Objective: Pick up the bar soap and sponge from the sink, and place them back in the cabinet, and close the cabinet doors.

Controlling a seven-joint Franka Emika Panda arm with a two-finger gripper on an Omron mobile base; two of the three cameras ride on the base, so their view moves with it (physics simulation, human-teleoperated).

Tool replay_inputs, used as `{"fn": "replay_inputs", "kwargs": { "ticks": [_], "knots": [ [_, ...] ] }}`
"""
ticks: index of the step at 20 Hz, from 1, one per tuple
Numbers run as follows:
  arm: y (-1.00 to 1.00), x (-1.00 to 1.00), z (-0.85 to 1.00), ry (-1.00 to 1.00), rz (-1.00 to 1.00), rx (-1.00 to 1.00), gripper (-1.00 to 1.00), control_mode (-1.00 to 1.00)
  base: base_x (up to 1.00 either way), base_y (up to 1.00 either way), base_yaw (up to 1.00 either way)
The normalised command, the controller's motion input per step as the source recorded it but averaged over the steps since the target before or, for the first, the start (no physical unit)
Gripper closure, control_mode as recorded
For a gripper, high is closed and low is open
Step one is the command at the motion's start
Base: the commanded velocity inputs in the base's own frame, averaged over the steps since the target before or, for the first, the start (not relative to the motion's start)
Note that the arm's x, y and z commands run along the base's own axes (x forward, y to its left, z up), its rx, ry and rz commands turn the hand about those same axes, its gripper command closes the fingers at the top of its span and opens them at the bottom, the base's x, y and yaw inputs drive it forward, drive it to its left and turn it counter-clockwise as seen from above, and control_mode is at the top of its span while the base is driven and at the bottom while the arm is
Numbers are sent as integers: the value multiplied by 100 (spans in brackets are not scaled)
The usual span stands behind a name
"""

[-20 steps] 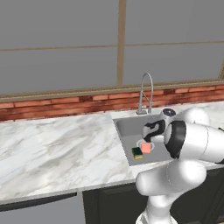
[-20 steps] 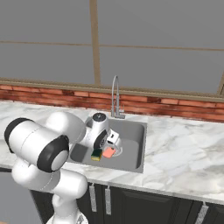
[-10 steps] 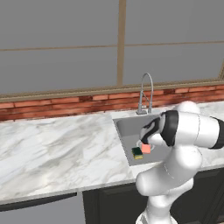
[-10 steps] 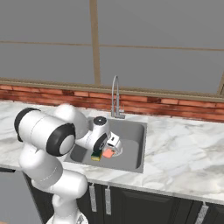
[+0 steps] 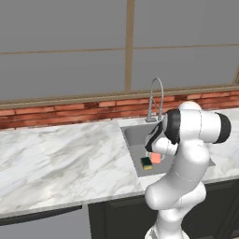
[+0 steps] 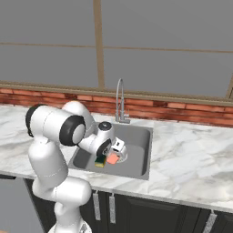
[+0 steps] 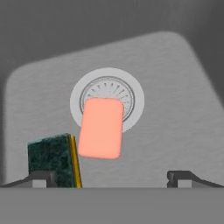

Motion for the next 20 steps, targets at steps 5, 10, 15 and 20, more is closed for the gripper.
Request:
{"fn": "replay_inputs", "kwargs": {
  "ticks": [5,10,15,20],
  "knots": [
    [0,24,-19,0,0,0,-100,-100,0,0,0],
    [0,16,-22,0,0,0,-100,-100,0,0,0],
    [0,11,-26,2,0,0,-100,-100,0,0,0],
    [0,7,-24,3,0,0,-100,-100,0,0,0]
  ]
}}
